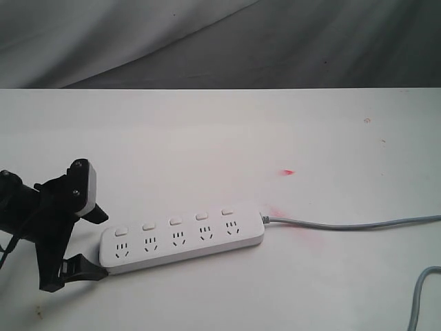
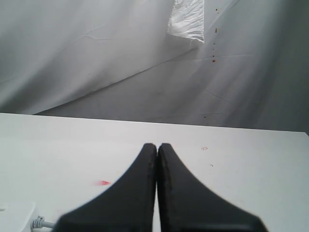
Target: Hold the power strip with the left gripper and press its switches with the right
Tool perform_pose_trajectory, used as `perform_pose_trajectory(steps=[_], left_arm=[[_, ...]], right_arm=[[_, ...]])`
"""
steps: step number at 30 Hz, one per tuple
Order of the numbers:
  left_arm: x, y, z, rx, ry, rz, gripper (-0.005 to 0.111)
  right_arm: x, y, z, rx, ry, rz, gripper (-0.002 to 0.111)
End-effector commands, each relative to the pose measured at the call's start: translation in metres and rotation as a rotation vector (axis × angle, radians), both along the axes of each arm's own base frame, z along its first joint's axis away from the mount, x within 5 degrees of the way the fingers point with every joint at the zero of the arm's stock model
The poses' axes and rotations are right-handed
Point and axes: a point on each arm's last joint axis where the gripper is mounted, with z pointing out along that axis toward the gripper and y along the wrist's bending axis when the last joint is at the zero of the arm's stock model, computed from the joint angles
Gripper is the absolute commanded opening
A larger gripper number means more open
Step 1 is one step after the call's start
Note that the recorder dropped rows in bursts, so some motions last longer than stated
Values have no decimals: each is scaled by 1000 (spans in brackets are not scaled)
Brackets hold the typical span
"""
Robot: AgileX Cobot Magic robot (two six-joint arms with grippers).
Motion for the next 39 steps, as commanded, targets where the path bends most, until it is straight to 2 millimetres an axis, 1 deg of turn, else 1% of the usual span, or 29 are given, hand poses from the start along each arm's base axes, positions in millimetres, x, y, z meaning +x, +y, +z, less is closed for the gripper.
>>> perform_pose_trajectory(steps=[1, 8, 14, 23, 28, 34, 39], left_arm=[[0, -3, 2, -36, 13, -10, 87], [1, -9, 2, -36, 6, -15, 87], [1, -10, 2, -35, 6, -17, 87], [0, -11, -12, -43, 64, -13, 84], [0, -11, -13, -41, 65, -13, 83], [0, -11, -13, -45, 64, -7, 74], [1, -11, -13, -44, 63, -7, 61]], right_arm=[[0, 0, -1, -7, 0, -7, 0], [0, 0, -1, -7, 0, -7, 0], [0, 0, -1, -7, 0, -7, 0], [0, 0, -1, -7, 0, -7, 0], [0, 0, -1, -7, 0, -7, 0], [0, 0, -1, -7, 0, -7, 0], [0, 0, -1, -7, 0, -7, 0]])
